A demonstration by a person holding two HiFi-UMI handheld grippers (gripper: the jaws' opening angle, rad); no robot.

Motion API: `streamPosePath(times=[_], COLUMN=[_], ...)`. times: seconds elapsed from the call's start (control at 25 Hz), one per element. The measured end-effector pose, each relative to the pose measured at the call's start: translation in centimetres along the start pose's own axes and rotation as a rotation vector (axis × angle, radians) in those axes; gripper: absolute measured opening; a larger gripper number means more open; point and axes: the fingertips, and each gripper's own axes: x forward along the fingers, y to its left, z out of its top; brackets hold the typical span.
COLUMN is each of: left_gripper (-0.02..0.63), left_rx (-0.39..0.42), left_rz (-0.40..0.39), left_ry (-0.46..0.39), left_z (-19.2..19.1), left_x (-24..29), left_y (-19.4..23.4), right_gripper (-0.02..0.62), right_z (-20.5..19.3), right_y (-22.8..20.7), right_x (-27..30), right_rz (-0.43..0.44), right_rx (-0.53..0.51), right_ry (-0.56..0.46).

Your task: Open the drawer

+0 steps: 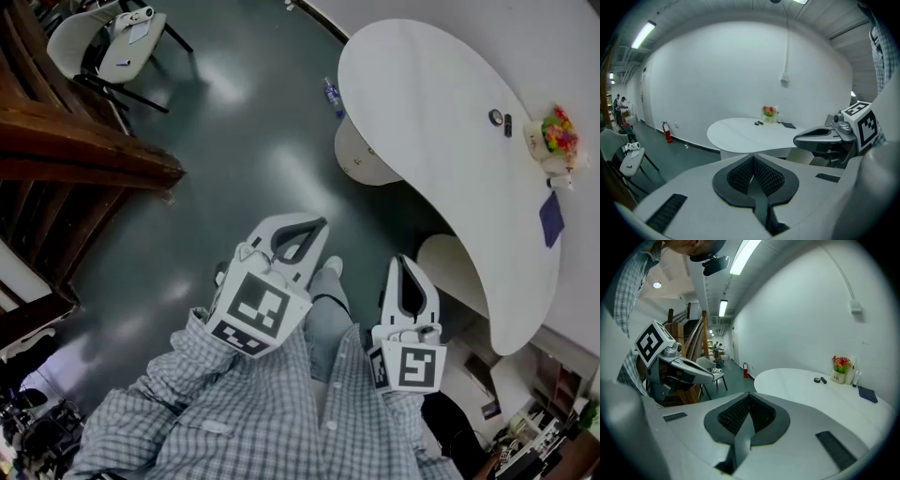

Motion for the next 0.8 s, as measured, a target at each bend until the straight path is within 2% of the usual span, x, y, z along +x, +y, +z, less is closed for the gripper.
streamPosePath(times=[0.52,0.8], left_gripper=[-0.002,-0.002], left_rx=[-0.075,-0.075], left_rz=[0.031,0.051], left_ry=[0.049,0.055], left_z=[-5.0,-7.7], left_x=[4.1,6.5], left_y=[0.8,1.6], right_gripper=[0.008,0.008], right_z=[-5.5,-7.7], right_y=[-1.2,-0.3], right_x=[2.2,4.0], right_rz=[0.106,0.165], right_rx=[-0.055,-0.071], right_ry=[0.119,0.142])
